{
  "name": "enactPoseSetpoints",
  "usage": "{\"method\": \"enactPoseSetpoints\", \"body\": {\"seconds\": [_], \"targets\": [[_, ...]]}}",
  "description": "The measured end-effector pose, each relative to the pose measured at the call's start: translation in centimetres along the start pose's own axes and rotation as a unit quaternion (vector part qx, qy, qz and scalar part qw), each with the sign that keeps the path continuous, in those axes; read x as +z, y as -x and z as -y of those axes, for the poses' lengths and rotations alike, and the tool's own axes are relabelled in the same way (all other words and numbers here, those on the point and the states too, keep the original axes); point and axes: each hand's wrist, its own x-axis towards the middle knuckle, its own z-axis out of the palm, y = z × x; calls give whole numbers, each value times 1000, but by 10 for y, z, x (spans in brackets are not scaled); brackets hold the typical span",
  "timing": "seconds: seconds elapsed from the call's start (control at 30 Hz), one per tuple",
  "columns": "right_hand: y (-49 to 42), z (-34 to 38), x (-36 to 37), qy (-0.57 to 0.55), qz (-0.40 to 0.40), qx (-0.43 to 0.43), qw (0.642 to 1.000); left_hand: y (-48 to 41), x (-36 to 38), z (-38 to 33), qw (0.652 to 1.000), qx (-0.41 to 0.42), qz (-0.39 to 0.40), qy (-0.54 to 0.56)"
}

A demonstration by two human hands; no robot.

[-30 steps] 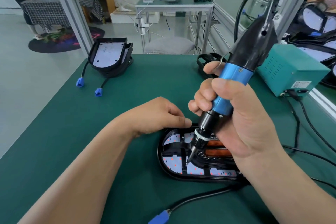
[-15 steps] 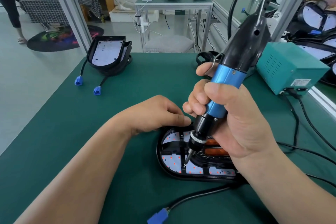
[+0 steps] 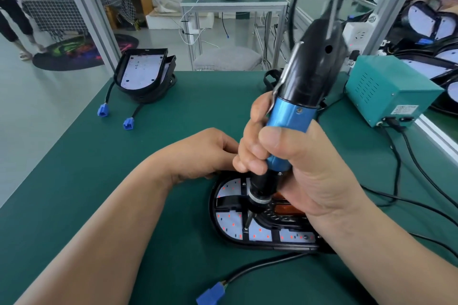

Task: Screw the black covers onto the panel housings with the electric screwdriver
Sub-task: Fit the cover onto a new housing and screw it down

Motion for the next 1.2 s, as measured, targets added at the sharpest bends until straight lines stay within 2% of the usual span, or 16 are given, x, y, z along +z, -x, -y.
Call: {"method": "enactPoseSetpoints", "body": {"seconds": [0.17,0.37,0.53,0.73,0.87,1.0,1.2], "targets": [[-1,-1,-5,29,-4,7,1000,2,0,-2,1000,8,-6,-7],[2,-5,-3,8,22,-50,998,1,0,2,1000,8,-2,3],[-1,1,-7,-43,-37,-87,995,-3,-2,10,999,32,22,9],[-7,34,-39,-57,-168,-116,977,-6,3,9,998,27,39,-29],[-4,55,-71,-47,-244,-88,965,-8,8,7,997,38,41,-51],[7,65,-103,-24,-302,-25,953,-8,9,6,996,38,37,-76],[15,59,-134,-11,-354,59,933,-9,8,8,993,52,43,-93]]}}
